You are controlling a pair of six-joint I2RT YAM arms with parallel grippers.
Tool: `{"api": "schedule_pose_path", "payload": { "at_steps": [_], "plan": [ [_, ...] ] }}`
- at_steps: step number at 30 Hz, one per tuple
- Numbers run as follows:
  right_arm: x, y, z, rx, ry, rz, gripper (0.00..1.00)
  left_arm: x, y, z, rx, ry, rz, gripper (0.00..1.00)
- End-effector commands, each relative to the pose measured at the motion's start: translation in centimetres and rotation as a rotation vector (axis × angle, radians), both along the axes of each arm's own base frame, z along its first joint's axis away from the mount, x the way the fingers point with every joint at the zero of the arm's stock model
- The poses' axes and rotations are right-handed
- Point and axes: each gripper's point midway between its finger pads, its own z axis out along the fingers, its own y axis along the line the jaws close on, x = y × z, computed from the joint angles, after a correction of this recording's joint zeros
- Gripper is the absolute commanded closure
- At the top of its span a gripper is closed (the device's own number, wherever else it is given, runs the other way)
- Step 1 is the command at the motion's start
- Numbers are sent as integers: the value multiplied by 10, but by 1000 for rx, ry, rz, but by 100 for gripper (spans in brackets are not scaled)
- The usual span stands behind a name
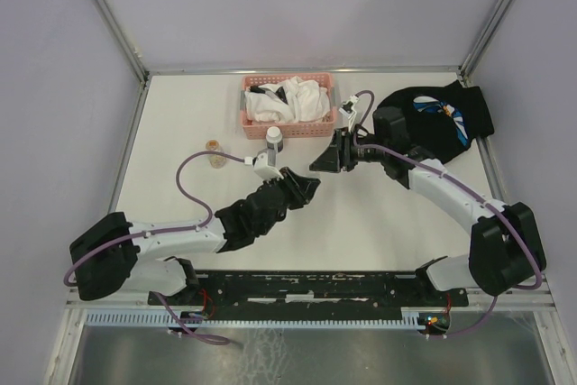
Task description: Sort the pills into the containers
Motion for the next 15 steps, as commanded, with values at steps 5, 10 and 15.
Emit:
{"api": "schedule_pose_path", "payload": {
  "at_steps": [5, 10, 15],
  "plan": [
    [27, -27, 7, -46, -102, -111, 47, 0, 12, 18, -11, -70, 12, 97],
    [27, -30, 8, -49, -107, -111, 36, -1, 13, 17, -7, -68, 13, 97],
    [29, -32, 7, -67, -116, -122, 32, -1, 13, 16, -6, -65, 11, 97]
  ]
}}
